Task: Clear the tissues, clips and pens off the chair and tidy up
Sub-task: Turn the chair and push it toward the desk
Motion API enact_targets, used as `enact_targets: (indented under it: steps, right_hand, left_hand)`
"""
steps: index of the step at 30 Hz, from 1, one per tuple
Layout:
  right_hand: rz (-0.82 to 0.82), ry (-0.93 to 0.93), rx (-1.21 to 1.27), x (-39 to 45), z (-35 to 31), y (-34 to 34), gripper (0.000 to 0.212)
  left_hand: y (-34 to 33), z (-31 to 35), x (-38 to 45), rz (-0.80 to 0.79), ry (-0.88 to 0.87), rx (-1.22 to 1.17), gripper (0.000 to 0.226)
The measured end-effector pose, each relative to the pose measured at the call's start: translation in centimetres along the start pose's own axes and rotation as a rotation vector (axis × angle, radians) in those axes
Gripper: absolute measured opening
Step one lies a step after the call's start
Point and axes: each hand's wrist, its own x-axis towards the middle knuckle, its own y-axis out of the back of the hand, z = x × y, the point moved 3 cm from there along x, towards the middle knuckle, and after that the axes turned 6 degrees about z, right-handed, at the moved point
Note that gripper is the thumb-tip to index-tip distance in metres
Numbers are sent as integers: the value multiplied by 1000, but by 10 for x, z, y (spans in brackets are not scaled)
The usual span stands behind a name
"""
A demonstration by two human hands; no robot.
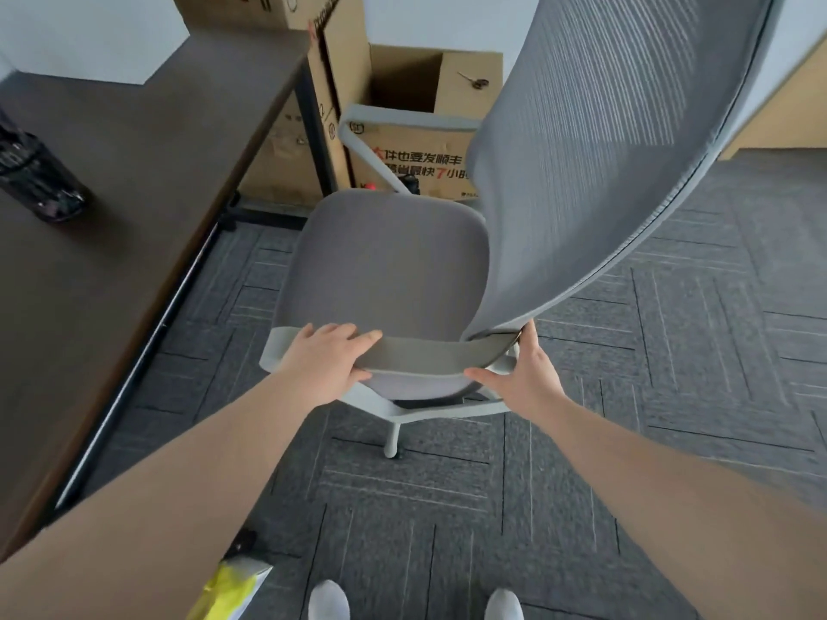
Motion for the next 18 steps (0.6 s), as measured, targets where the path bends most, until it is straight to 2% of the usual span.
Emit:
enact_targets:
  steps: [8, 18]
  right_hand:
    - [21, -41, 27, -23, -46, -56, 114]
    - [32, 14, 136, -33, -98, -110, 113]
  left_hand:
    - [-5, -67, -19, -57, -6, -35, 61]
    - [-14, -136, -40, -7, 29, -21, 61]
